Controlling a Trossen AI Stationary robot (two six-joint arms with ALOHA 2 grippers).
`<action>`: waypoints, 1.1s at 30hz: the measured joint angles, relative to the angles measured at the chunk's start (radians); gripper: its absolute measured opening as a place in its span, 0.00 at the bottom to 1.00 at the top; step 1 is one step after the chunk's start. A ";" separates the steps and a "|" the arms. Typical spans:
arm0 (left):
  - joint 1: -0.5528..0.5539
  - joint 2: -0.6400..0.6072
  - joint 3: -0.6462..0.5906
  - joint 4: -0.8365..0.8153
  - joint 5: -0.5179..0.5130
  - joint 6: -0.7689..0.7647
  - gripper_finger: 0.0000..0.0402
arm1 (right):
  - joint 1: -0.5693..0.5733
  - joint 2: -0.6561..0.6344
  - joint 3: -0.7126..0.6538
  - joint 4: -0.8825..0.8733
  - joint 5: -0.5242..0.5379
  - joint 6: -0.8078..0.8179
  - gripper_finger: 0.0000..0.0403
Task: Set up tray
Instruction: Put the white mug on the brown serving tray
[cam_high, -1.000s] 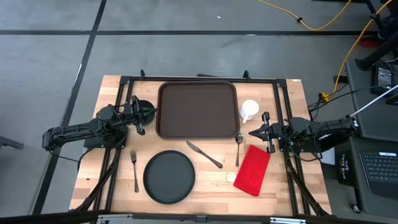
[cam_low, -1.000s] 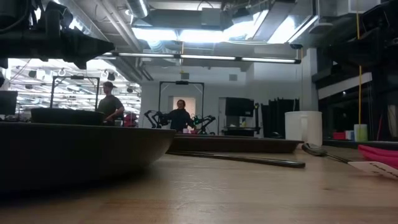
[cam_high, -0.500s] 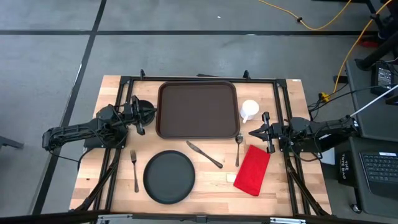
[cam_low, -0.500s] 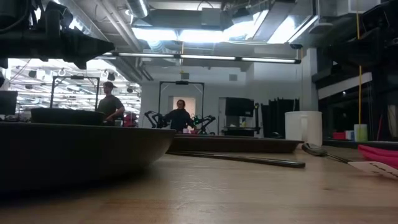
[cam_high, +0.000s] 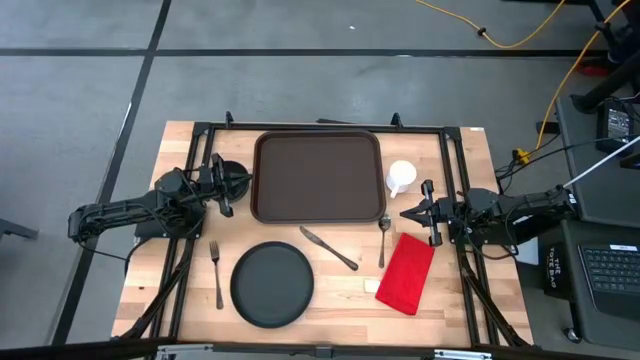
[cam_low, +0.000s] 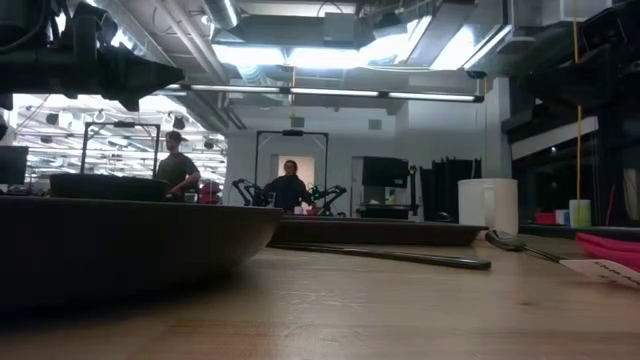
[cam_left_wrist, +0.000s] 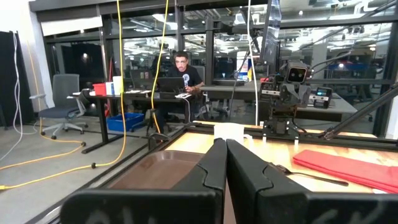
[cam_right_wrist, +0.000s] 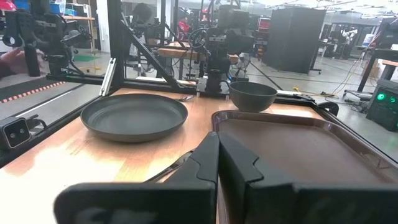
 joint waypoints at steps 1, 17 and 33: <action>0.000 0.000 0.000 0.000 0.000 0.000 0.01 | 0.000 0.000 0.000 0.000 0.000 0.000 0.02; -0.002 0.005 0.000 0.007 0.138 -0.021 0.01 | 0.000 0.010 0.000 0.001 0.126 0.133 0.02; -0.003 0.234 0.096 0.001 0.106 -0.052 0.00 | 0.000 0.232 0.141 -0.028 0.306 0.154 0.00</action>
